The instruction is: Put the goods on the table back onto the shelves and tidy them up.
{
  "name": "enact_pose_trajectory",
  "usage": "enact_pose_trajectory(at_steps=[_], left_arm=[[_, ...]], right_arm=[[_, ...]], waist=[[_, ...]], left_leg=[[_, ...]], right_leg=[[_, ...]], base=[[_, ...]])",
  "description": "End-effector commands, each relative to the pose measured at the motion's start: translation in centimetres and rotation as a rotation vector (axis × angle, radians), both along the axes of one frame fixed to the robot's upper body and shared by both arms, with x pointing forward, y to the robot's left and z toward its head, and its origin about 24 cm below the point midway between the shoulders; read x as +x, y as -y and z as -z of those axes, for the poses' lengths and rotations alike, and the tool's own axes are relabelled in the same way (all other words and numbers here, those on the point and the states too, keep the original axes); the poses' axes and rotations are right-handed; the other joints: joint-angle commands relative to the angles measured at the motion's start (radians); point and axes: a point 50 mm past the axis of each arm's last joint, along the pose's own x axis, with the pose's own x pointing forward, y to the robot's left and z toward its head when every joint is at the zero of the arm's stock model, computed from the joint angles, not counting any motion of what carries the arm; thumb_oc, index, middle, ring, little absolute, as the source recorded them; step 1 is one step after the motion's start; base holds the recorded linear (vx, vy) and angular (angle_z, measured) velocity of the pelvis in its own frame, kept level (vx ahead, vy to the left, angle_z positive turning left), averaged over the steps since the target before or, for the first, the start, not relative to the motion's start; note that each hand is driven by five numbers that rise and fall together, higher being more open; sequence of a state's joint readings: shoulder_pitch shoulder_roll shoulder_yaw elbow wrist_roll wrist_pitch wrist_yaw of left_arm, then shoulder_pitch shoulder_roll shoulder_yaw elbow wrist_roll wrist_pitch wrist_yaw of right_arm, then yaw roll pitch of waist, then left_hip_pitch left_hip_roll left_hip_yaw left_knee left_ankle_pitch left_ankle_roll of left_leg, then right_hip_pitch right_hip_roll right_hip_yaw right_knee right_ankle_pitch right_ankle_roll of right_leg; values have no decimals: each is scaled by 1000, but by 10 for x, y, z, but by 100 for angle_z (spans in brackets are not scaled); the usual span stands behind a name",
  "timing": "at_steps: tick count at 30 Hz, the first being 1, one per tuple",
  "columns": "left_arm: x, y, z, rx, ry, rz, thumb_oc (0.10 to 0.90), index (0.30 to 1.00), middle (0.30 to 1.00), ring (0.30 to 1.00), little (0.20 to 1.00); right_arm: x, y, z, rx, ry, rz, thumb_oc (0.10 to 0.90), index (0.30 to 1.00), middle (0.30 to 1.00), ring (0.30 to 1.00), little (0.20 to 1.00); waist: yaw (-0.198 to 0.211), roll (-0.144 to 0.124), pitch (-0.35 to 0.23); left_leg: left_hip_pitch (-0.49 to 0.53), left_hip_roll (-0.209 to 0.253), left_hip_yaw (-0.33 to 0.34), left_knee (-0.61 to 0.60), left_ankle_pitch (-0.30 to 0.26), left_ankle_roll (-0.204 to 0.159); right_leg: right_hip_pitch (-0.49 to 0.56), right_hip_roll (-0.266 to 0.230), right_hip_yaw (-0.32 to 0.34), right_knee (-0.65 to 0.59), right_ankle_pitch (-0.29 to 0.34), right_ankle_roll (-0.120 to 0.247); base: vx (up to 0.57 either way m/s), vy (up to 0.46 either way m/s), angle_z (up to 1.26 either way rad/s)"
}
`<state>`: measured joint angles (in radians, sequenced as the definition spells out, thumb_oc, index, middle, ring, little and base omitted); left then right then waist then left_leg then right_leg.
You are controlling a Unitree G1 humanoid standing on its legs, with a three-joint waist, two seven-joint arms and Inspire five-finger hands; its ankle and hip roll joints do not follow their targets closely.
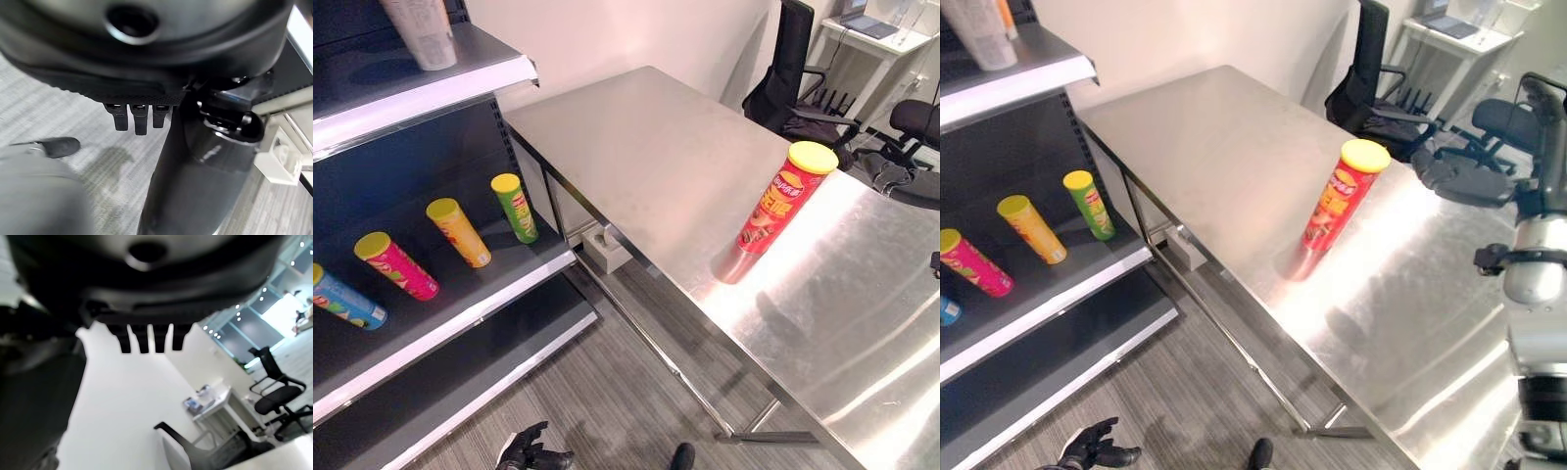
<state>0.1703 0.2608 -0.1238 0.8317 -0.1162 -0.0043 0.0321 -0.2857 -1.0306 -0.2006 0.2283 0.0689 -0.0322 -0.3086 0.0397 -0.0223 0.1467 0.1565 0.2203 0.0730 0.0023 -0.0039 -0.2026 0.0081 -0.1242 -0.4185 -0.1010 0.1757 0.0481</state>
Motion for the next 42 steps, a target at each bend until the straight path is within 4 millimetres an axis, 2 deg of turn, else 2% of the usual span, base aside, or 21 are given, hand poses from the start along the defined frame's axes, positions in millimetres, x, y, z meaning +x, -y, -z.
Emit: enact_pose_trajectory(at_steps=[1,5,9,11,12,15,20,24,26,29,34,42], left_arm=[[11,-41,-16,129,40,37,800,900,900,900,900],[-5,-42,-10,128,-16,28,800,900,900,900,900],[-3,-43,-10,142,-14,38,800,900,900,900,900],[-2,-44,-11,140,-10,44,800,900,900,900,900],[-1,-45,-13,133,1,53,800,900,900,900,900],[-3,-47,-13,133,-5,56,800,900,900,900,900],[-7,-48,-12,136,-15,59,800,900,900,900,900],[-6,-46,-11,137,-14,45,800,900,900,900,900],[-6,-46,-11,138,-17,47,800,900,900,900,900],[-6,-45,-10,139,-24,53,800,900,900,900,900],[-8,-45,-9,139,-33,53,800,900,900,900,900],[-9,-44,-9,143,-35,62,800,900,900,900,900]], right_arm=[[2,-24,-55,72,280,-210,800,900,900,900,900],[-2,-23,-59,161,386,-236,800,900,900,900,900],[-9,-20,-60,202,451,-237,800,900,900,900,900],[-4,-24,-56,210,404,-277,800,900,900,900,900],[6,-32,-48,212,281,-370,800,900,900,900,900],[15,-30,-33,126,79,-350,800,900,900,900,900],[15,-23,-21,44,-74,-321,800,900,900,900,900],[11,-15,-21,29,-16,-228,800,900,900,900,900],[18,-11,-5,119,-11,-189,800,900,900,900,900],[33,-16,5,160,-27,-172,800,900,900,900,900],[42,-21,4,182,-20,-178,800,900,900,900,900],[40,-15,-11,166,40,-133,800,900,900,900,900]], waist=[[45,-66,-47],[55,-49,-58],[58,-47,-56],[62,-53,-54],[68,-65,-49],[67,-79,-42],[60,-88,-31],[60,-82,-31],[73,-81,-33],[87,-76,-32],[102,-74,-31],[108,-73,-33]], left_leg=[[-25,-67,3,-90,-71,75],[-7,-77,11,-90,-84,80],[2,-90,12,-90,-93,87],[3,-94,13,-90,-95,89],[0,-96,15,-90,-93,87],[0,-98,20,-90,-91,86],[-3,-98,22,-90,-88,85],[-6,-98,21,-90,-89,86],[-5,-96,19,-90,-90,88],[-4,-95,14,-90,-88,89],[-8,-95,7,-90,-87,89],[-8,-97,0,-90,-88,88]], right_leg=[[4,-129,-3,14,-37,183],[33,-130,-9,14,-47,179],[44,-143,-15,14,-38,184],[45,-150,-18,14,-30,187],[44,-155,-22,14,-24,188],[43,-159,-23,14,-18,189],[39,-161,-19,14,-17,188],[39,-162,-21,14,-21,188],[41,-161,-26,14,-25,186],[43,-160,-30,14,-29,183],[49,-161,-37,14,-33,182],[54,-160,-43,14,-35,182]], base=[[133,-66,27],[82,39,14],[8,55,7],[-26,22,4],[-38,10,-2],[-36,10,-8],[-7,7,-4],[29,7,-4],[55,-6,1],[36,0,4],[23,4,8],[11,3,3]])
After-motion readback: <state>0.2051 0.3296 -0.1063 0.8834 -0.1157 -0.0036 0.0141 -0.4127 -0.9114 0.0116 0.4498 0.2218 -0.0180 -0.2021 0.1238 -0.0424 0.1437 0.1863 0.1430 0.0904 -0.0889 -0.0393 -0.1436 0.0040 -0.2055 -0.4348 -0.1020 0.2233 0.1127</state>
